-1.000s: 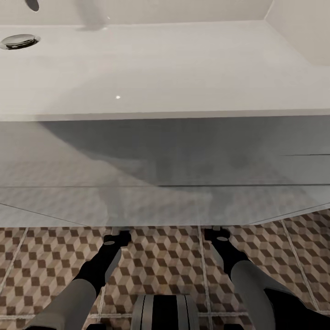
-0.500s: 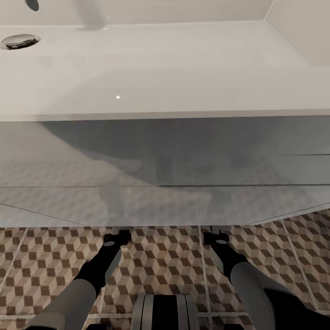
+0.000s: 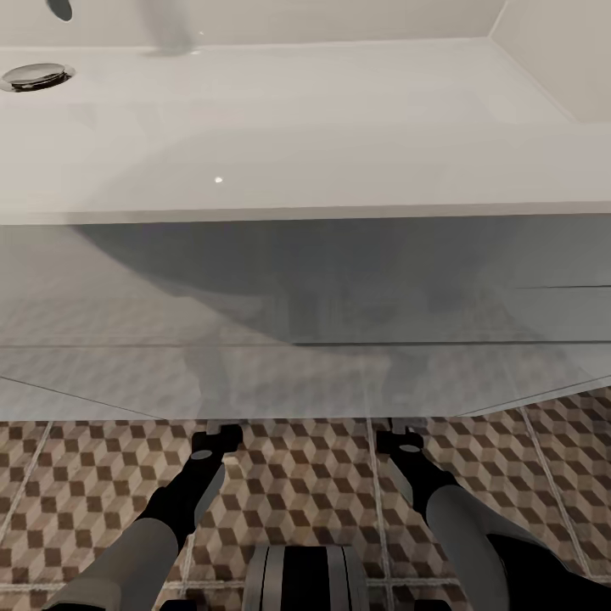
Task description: Take the four mousetraps from the cabinet in the bathroom and place them on the bathroom floor. Make sure all four end up on the same floor surface, and ensure that at least two of them are either under or directly next to the same bathroom sink.
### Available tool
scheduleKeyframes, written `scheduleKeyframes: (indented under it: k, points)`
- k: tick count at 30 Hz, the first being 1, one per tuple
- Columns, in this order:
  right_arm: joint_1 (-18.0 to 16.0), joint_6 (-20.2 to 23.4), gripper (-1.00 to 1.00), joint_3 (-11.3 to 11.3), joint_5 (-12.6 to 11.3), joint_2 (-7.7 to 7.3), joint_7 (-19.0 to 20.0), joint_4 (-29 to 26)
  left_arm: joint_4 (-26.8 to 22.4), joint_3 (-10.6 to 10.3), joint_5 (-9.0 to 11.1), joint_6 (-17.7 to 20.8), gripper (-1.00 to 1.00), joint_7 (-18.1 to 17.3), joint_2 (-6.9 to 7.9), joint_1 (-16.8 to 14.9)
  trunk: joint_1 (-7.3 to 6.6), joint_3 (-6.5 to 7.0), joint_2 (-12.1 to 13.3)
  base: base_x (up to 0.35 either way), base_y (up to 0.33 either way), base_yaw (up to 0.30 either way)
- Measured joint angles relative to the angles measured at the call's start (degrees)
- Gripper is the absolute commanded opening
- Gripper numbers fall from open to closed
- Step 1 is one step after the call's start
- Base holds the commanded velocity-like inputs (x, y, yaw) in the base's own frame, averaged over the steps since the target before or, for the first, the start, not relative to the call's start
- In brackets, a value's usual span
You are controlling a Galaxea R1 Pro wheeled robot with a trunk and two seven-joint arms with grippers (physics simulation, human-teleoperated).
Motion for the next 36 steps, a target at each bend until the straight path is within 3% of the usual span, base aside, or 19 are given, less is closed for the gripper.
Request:
scheduleKeyframes:
  k: [6, 13, 20, 33, 36]
  points:
    - [0.0, 0.03, -1.0, -0.02, 0.0, 0.08, 0.0, 0.0, 0.06, -0.05, -0.11, -1.01, -1.0, -0.04, 0.11, -0.01, 0.0, 0.0, 0.0, 0.0, 0.0, 0.0]
    - [0.0, 0.04, -1.0, -0.1, -0.13, 0.05, 0.0, 0.0, 2.2, -0.09, -0.24, -8.0, -1.0, -0.21, 0.03, 0.01, 0.0, 0.0, 0.0, 0.0, 0.0, 0.0]
    - [0.0, 0.03, -1.0, -0.24, -0.16, 0.05, 0.0, 0.0, 4.94, -0.29, -0.39, -12.63, -1.0, -0.36, 0.32, -0.01, 0.0, 0.0, 0.0, 0.0, 0.0, 0.0]
    - [0.0, -0.05, -1.0, -0.23, -0.09, 0.06, 0.0, 0.0, 5.59, -0.6, -0.5, -14.67, -1.0, -0.5, 0.01, -0.01, 0.0, 0.0, 0.0, 0.0, 0.0, 0.0]
    - [0.0, -0.11, -1.0, -0.17, -0.04, 0.05, 0.0, 0.0, 5.58, -0.61, -1.5, -14.79, -1.0, -0.53, -0.01, 0.0, 0.0, 0.0, 0.0, 0.0, 0.0, 0.0]
